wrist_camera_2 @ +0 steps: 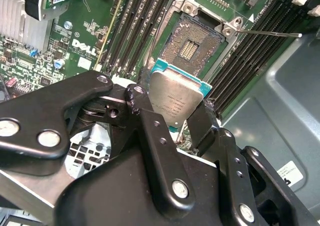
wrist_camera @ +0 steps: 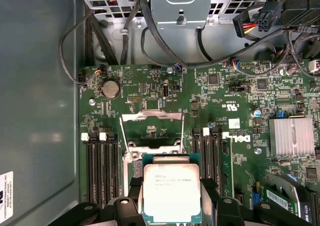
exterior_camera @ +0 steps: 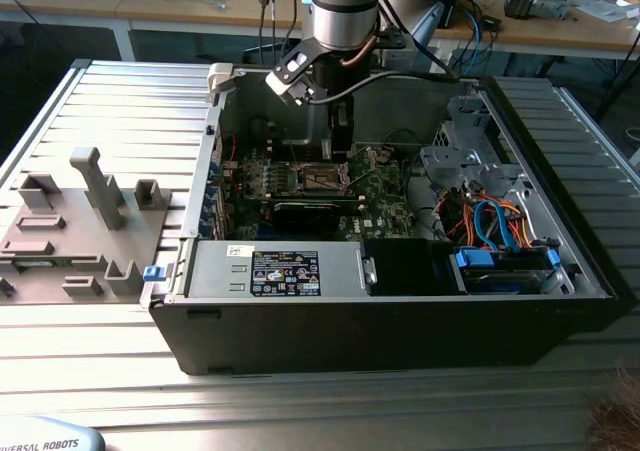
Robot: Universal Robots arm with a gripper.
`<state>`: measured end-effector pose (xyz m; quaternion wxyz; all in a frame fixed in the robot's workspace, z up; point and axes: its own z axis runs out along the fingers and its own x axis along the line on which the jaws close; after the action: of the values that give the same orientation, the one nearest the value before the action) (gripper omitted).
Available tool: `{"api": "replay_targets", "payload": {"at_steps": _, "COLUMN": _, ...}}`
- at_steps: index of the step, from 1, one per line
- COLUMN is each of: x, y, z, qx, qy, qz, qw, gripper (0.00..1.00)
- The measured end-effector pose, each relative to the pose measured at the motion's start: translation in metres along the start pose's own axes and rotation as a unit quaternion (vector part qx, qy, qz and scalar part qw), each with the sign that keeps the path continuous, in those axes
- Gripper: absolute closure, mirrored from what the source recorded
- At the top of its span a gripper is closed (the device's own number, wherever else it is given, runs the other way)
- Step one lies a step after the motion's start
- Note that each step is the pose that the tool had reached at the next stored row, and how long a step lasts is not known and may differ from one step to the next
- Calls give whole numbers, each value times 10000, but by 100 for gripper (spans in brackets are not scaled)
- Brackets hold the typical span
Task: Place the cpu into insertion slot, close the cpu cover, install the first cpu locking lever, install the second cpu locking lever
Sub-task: 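Place the cpu into insertion slot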
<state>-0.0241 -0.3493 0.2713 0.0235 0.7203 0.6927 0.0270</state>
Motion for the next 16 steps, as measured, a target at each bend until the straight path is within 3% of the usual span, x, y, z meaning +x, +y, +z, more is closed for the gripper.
{"api": "replay_targets", "payload": {"at_steps": 16, "x": 0, "y": -3, "z": 44, "qx": 0, "qy": 0, "qz": 0, "qw": 10000, "gripper": 46}}
